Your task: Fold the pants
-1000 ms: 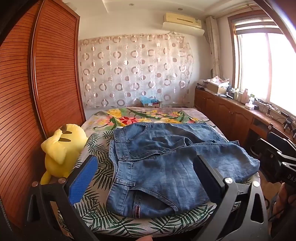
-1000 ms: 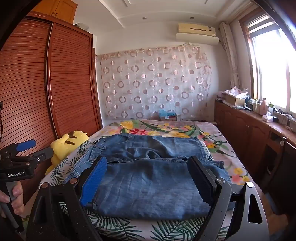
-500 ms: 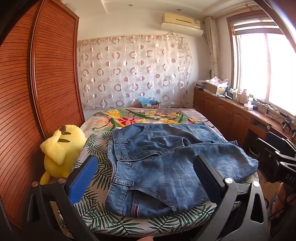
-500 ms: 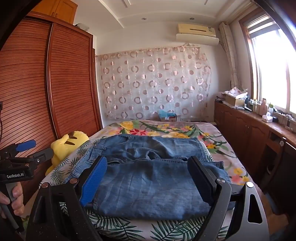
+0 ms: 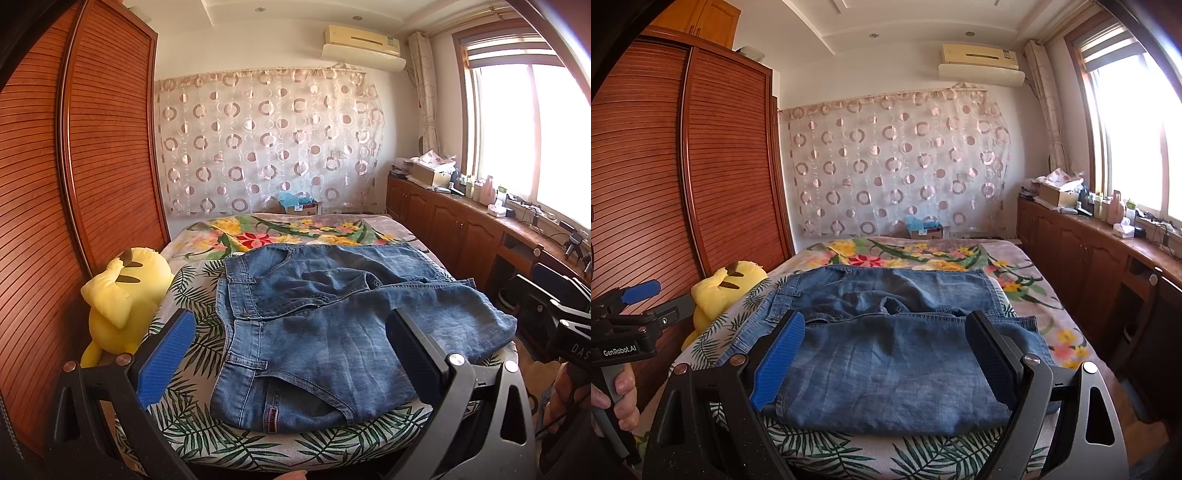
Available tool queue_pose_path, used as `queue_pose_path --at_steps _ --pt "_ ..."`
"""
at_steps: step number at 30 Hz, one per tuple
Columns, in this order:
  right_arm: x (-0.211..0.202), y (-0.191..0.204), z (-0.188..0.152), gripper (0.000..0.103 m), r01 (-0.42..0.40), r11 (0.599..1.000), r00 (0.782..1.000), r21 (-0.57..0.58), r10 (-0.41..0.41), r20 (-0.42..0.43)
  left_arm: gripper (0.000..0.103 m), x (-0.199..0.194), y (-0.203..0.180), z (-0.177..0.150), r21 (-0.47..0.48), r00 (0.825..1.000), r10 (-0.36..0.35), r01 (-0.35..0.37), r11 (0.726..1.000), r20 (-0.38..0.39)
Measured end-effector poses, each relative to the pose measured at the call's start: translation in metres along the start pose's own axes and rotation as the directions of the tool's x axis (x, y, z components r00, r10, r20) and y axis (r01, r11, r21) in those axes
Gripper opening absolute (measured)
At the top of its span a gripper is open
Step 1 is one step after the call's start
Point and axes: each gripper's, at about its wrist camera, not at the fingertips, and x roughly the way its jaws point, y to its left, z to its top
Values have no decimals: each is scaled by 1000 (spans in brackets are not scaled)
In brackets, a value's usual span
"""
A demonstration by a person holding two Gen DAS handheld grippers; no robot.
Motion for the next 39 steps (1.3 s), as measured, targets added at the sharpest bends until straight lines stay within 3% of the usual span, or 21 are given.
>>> queue_pose_path --at_steps 39 --pt "0 -1 0 90 0 1000 1000 -1 0 3 103 -2 -1 -1 5 1000 -2 2 1000 1"
